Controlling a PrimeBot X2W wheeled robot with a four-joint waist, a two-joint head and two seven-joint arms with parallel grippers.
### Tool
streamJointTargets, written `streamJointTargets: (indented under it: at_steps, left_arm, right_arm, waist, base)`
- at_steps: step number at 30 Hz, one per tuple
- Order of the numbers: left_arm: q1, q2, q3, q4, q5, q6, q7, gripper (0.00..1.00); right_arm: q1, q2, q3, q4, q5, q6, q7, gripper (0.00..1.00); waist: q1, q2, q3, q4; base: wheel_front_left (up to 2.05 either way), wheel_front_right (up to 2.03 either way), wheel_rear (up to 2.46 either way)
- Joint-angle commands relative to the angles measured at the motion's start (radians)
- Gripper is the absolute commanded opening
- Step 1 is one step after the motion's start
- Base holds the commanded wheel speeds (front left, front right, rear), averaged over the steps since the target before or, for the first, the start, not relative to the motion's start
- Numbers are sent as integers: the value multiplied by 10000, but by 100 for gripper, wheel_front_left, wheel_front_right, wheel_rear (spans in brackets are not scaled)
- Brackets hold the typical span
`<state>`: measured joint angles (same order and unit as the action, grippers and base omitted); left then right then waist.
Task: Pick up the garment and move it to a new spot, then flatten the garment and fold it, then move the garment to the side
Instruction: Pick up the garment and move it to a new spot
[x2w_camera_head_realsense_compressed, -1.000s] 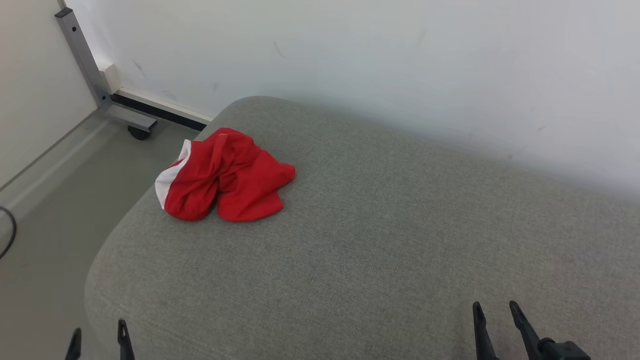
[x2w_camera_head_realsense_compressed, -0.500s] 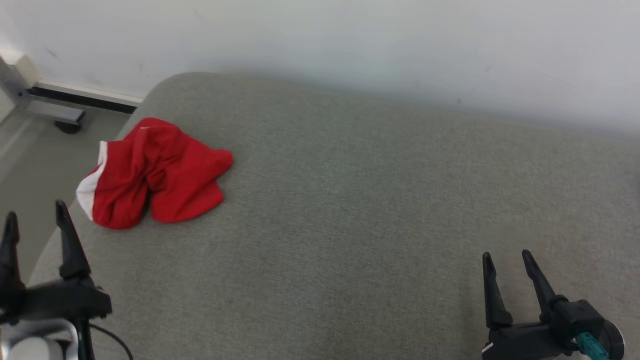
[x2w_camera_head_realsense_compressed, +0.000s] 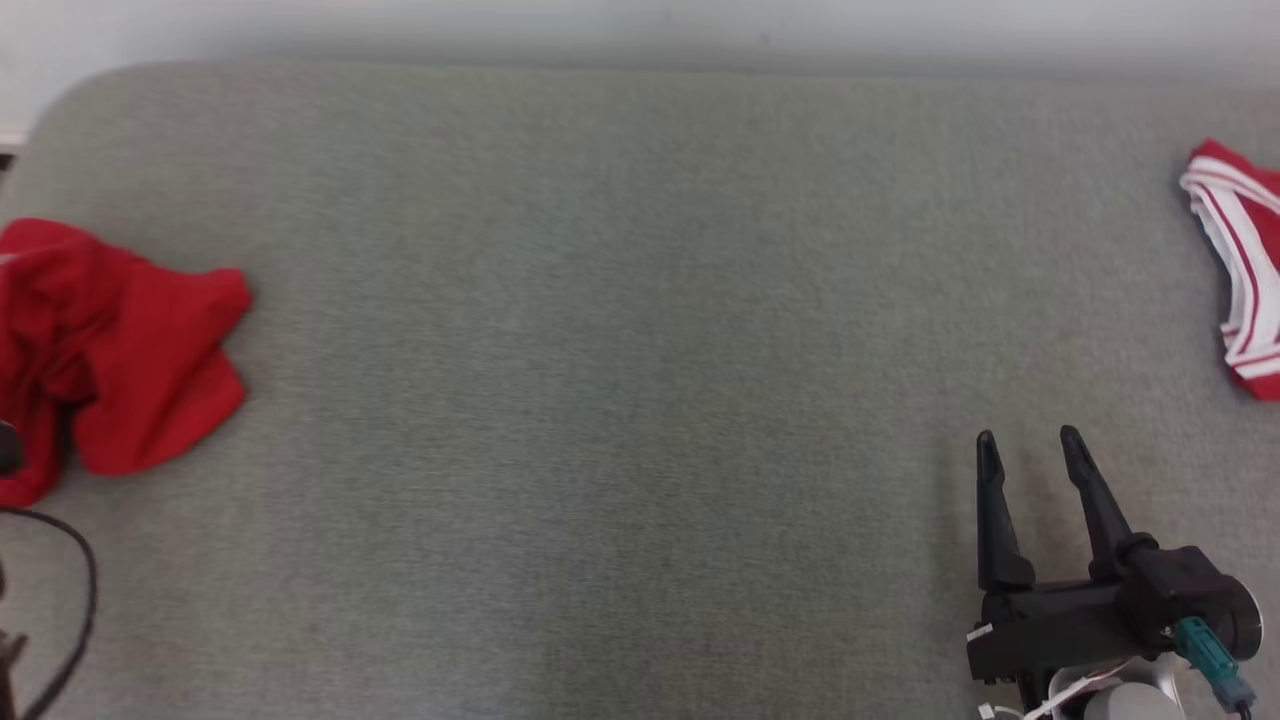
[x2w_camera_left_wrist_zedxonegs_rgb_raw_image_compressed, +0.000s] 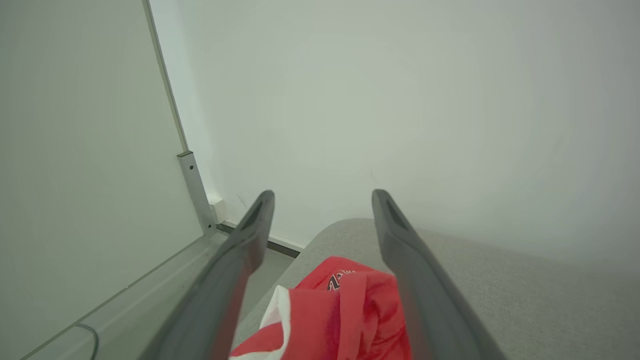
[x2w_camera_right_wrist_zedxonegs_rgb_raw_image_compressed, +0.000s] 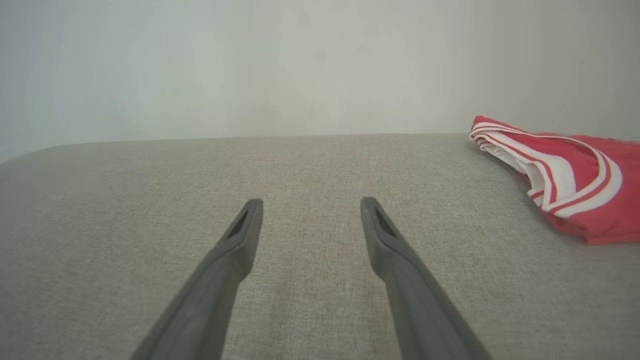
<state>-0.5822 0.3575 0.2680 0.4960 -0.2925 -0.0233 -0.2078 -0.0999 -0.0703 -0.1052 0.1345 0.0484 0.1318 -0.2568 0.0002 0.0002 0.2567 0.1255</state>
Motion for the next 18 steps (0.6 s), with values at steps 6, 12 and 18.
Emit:
streamJointTargets:
  at_steps: [6, 12, 18]
  left_arm:
    - [-971, 735, 6, 1730, -214, -257, 783, 100]
    - [-1618, 1043, -335, 3593, -191, -257, 2416, 100]
    - [-2119, 885, -431, 4769, -475, -237, 3671, 100]
  right_arm:
    - [-300, -15, -34, -201, 37, -28, -77, 100]
    - [-446, -71, -116, -304, 15, -28, -78, 100]
    - [-563, -142, -72, -332, -6, -28, -85, 100]
  waist:
    - [-2, -2, 1477, -1165]
    - [-2, -2, 1779, -1133]
    - [-2, -2, 1930, -1030]
  base:
    - [0, 0, 0]
    - [0, 0, 0]
    - [0, 0, 0]
